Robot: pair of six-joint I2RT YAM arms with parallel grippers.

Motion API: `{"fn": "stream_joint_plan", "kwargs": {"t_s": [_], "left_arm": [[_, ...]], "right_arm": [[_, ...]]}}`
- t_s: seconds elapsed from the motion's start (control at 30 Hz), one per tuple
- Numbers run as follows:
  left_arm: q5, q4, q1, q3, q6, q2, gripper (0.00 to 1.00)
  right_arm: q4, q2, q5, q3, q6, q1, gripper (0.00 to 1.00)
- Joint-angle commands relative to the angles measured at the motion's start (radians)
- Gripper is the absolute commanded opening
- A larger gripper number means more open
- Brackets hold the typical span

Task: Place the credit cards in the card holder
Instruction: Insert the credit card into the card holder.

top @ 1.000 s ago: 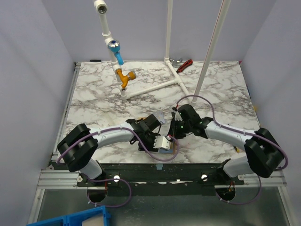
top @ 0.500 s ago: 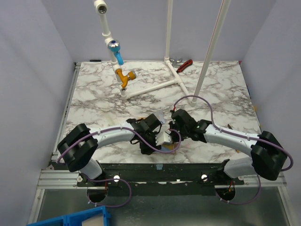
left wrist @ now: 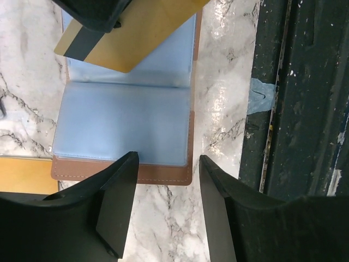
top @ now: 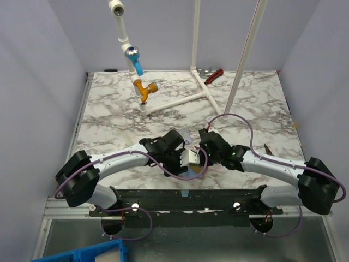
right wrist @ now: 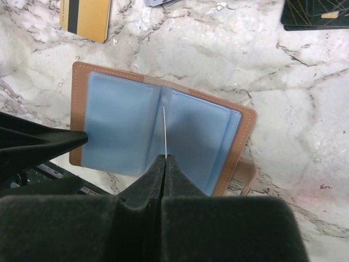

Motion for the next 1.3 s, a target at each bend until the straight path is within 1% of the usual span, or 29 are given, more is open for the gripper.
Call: {"fn": "stream_joint_plan", "kwargs": {"t_s": [0.0,0.2,0.27,0.33,0.5,0.7,0.83,0.97,1.17,1.27], "left_arm": [[-0.008,0.051,0.004,-0.036,0.064,-0.049,0.50],[0.049,0.064,0.070,-0.015,-0.014,-0.072,0.51],[0.084,0.060,0.100,-0.005,-0.040,-0.072,0.51],[0.083,0.065,0.115,-0.006,-0.045,-0.068,0.51],[0.065,0.063,0.117,-0.005,-0.034,-0.040,0.51],[0.063,0.063,0.121,-0.021,-0.038,-0.040,0.51],[0.068,0.061,0.120,-0.030,-0.042,-0.043,0.51],[0.069,0.066,0.121,-0.047,-0.045,-0.046,0.51],[0.073,0.070,0.139,-0.050,-0.059,-0.045,0.51],[0.112,0.055,0.177,-0.027,-0.089,-0.038,0.51]], "right_arm": [[0.058,-0.036,0.068,-0.047,0.033,0.007,0.01],[0.039,-0.071,0.085,-0.064,0.023,0.020,0.01],[0.017,-0.077,0.102,-0.063,0.025,0.041,0.01],[0.012,-0.083,0.116,-0.065,0.026,0.069,0.01],[-0.010,-0.056,0.171,-0.044,0.011,0.130,0.01],[-0.051,0.003,0.303,-0.022,0.001,0.233,0.01],[-0.072,0.051,0.348,-0.001,0.009,0.279,0.01],[-0.073,0.050,0.339,0.006,0.012,0.290,0.01],[-0.034,-0.049,0.257,-0.046,0.003,0.291,0.01],[-0.024,-0.105,0.285,-0.072,0.024,0.291,0.01]]}}
